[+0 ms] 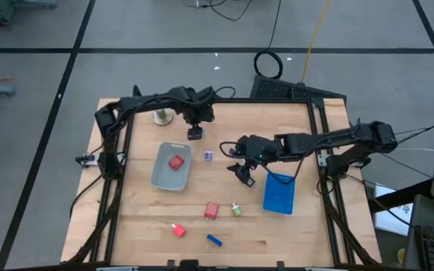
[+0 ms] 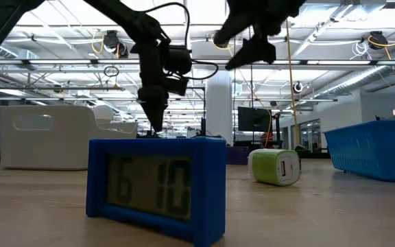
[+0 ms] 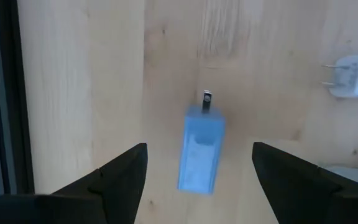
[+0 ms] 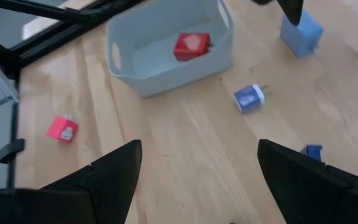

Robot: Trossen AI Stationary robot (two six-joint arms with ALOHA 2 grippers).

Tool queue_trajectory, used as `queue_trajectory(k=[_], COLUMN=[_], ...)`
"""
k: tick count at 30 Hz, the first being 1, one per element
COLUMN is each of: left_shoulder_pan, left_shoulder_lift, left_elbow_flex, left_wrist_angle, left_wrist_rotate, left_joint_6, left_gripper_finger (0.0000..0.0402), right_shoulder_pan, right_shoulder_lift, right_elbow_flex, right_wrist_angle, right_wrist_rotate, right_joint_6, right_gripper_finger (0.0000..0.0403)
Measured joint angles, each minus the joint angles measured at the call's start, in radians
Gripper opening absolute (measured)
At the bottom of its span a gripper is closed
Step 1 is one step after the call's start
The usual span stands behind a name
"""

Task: Pick & Place Office items
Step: Put the blue charger adapter into the gray bin

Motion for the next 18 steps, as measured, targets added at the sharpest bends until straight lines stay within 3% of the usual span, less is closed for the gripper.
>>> queue_trajectory(k=[10,18], left_shoulder_pan=[0.015,0.017], left_shoulder_lift=[0.032,0.097], left_elbow_flex=[0.000,0.000], left_wrist_angle=[0.031,0.043], left_wrist_rotate=[0.014,0.060], left_joint_6=[0.055,0.058], left_gripper_finger=[0.0279,0.0283], right_shoulder_pan=[0.054,0.073], right_shoulder_lift=[0.000,0.000], right_elbow_flex=[-0.164,-0.214], right_wrist_angle=[0.188,0.256], right_wrist_rotate=[0.001,0.002], right_joint_6=[0.131,0.172], right_gripper_finger=[0.0311,0.0311])
